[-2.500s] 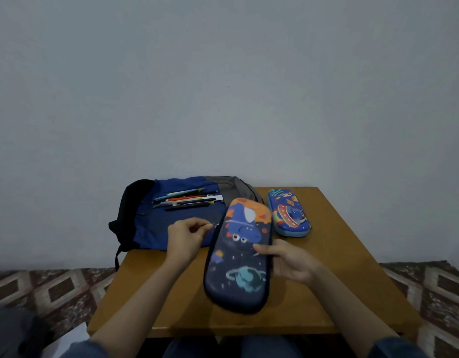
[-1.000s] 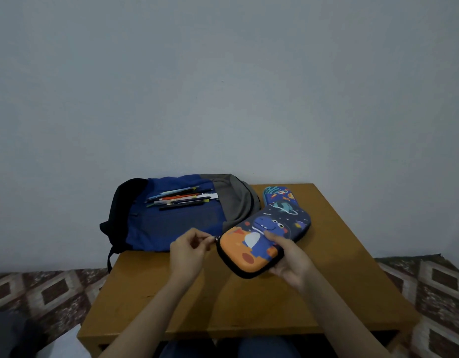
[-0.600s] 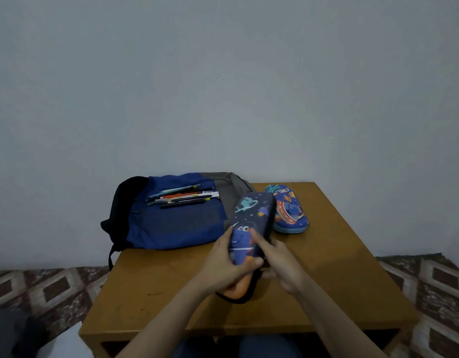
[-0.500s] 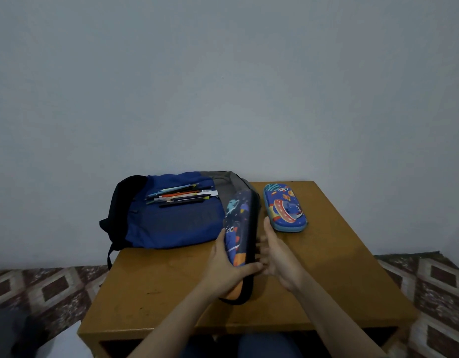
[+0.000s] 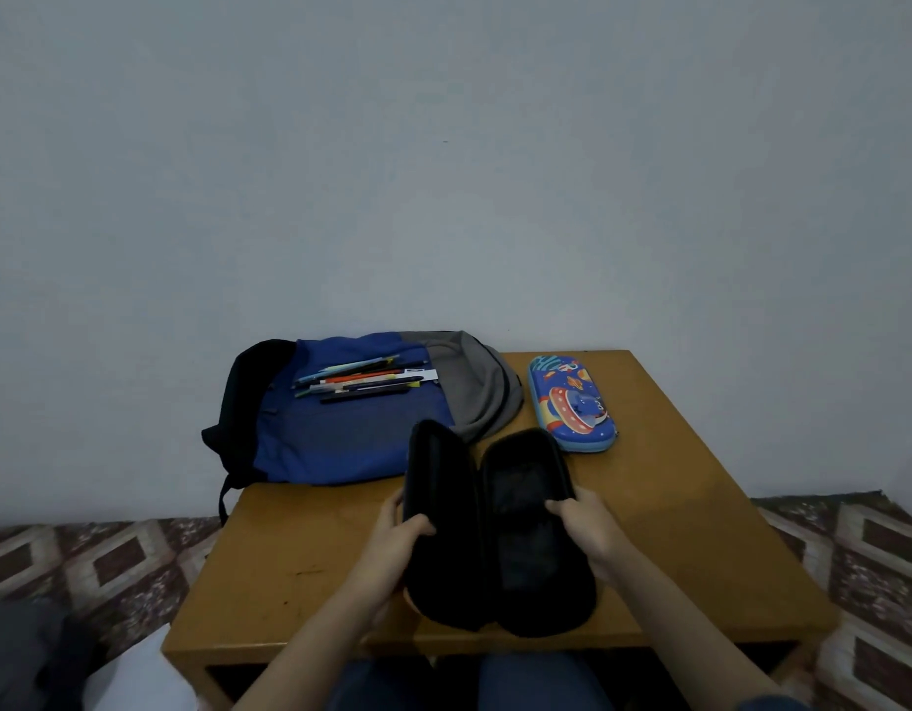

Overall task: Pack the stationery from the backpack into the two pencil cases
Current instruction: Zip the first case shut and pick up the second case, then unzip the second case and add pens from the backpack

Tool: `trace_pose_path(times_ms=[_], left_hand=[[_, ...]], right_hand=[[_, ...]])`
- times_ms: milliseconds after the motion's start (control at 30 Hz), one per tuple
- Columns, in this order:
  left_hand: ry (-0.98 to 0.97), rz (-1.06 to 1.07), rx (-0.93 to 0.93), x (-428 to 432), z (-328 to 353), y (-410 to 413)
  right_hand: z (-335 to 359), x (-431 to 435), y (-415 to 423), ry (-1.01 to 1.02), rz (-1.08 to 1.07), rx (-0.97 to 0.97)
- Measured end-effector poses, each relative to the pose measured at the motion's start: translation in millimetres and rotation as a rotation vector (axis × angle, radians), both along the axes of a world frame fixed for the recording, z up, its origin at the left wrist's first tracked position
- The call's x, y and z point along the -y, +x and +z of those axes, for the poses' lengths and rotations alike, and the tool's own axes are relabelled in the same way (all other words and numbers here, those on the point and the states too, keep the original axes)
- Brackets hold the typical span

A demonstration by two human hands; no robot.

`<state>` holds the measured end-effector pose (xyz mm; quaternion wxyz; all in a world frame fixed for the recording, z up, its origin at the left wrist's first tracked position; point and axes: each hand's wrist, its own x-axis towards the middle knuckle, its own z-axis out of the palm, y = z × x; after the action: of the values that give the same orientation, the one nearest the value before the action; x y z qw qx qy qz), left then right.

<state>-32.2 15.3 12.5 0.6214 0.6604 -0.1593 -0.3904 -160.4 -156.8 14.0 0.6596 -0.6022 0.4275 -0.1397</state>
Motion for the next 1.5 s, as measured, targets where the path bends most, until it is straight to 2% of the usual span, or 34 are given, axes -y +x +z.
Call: trace_pose_path(times_ms=[133, 267, 400, 567, 733, 867, 1100, 1367, 1500], left_hand=[[0.155, 0.007, 0.227, -7.2, -19.2, 13.2], [0.368, -0.023, 0.467, -9.6, -28.7, 20.9], [0.497, -0.035, 0.612, -10.1, -28.3, 29.7], [0.499, 0.074, 0.821, -10.8, -20.8, 55.5], [0.509, 0.100, 1.053, -7.8, -17.3, 96.5], [0.547, 0.039, 1.111, 7.2, -13.8, 122.0], [0.557, 0.015, 1.117, 43.6, -17.0, 164.6], [0.551, 0.016, 1.120, 91.5, -11.1, 242.6], [0.577, -0.028, 1.188, 117.1, -8.3, 276.0]], right_hand=[[-13.6, 9.5, -3.0, -0.020, -0.033, -0.088], [-16.7, 16.4, -2.1, -0.270, -0.134, -0.228], [-16.6, 25.6, 0.0, -0.447, -0.100, -0.366], [-8.2, 26.4, 14.8, -0.748, -0.059, -0.279], [2.0, 23.0, 47.0, -0.969, 0.193, -0.211], [7.8, 22.3, 84.1, -1.060, 0.327, -0.176], [5.9, 41.0, 142.4, -1.062, 0.437, -0.152], [-12.6, 79.3, 189.7, -1.122, 0.737, -0.389], [-13.2, 90.4, 196.1, -1.138, 0.761, -0.426]])
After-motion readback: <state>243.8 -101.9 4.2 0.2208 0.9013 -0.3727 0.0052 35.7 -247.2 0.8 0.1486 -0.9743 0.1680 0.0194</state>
